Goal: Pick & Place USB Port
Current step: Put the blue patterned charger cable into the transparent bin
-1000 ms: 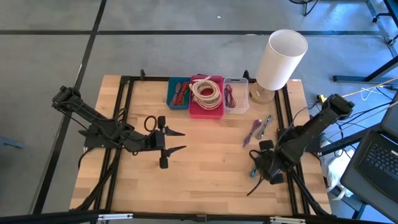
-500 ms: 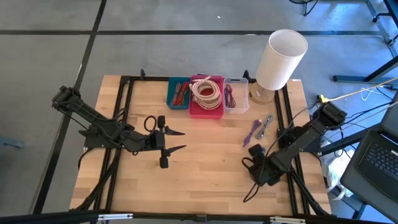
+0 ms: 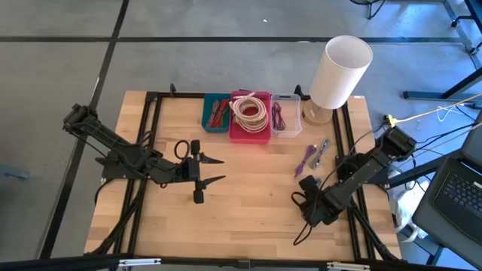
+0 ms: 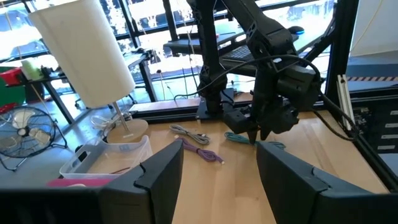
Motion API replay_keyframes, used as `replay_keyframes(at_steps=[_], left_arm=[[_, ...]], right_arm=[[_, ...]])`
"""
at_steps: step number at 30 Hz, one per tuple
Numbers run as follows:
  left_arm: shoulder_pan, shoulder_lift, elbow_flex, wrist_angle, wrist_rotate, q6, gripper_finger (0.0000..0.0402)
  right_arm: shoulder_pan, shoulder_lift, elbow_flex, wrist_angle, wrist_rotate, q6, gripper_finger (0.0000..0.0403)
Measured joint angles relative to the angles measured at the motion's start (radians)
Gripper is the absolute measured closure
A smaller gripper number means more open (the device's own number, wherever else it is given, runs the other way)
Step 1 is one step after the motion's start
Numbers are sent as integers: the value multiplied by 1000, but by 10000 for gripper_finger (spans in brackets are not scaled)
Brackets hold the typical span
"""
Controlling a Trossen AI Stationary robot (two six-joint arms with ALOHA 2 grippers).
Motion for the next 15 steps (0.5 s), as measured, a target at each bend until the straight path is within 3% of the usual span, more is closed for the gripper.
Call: replay_keyframes(at_steps=[5, 11, 15], left_arm=[[0, 0, 0, 0, 2, 0, 203], [0, 0, 0, 0, 3, 0, 203], [0, 0, 0, 0, 3, 6, 203]], right_arm=[[0, 34, 1, 0, -3, 8, 280], [-1, 39, 5, -12, -12, 127, 381], [-8, 40, 35, -90, 55, 272, 388]])
